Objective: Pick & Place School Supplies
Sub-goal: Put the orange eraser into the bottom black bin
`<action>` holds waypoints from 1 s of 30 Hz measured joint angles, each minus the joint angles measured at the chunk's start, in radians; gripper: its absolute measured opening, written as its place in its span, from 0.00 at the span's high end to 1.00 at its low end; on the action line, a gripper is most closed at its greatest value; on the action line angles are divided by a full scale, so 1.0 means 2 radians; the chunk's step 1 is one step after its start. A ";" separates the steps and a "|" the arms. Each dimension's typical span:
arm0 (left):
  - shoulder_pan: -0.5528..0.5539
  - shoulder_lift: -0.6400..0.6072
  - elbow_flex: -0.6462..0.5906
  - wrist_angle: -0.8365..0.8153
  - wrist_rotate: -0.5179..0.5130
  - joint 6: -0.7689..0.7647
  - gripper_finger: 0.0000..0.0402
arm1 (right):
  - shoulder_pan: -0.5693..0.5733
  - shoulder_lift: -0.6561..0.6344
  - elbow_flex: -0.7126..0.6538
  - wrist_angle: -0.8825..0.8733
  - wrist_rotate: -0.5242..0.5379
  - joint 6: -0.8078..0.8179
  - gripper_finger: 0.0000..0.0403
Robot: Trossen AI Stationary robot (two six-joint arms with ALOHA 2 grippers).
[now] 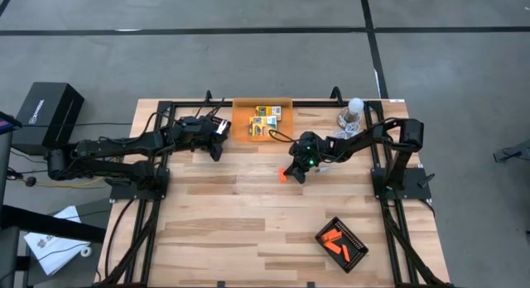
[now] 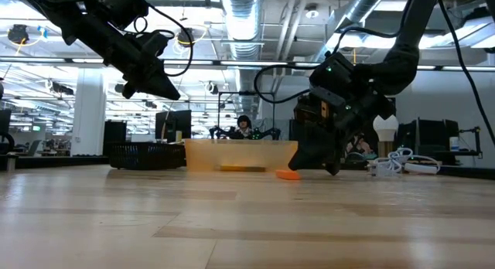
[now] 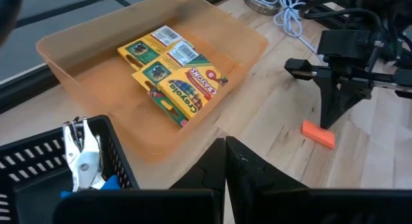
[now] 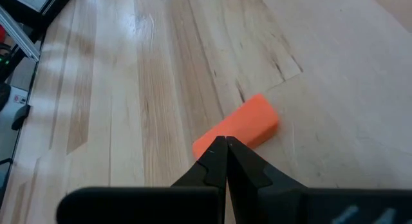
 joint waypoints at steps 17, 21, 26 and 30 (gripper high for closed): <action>0.000 0.000 0.000 0.002 0.009 0.000 1.00 | -0.001 -0.003 0.001 -0.035 0.021 -0.001 1.00; 0.000 0.000 0.000 0.002 0.020 0.000 1.00 | -0.007 -0.003 0.002 -0.037 0.022 -0.002 1.00; 0.000 0.000 0.000 0.002 0.027 0.000 1.00 | -0.021 -0.004 0.002 -0.052 0.039 -0.011 1.00; 0.000 0.000 0.000 0.002 0.027 0.002 1.00 | -0.030 -0.004 0.003 -0.058 0.040 -0.014 1.00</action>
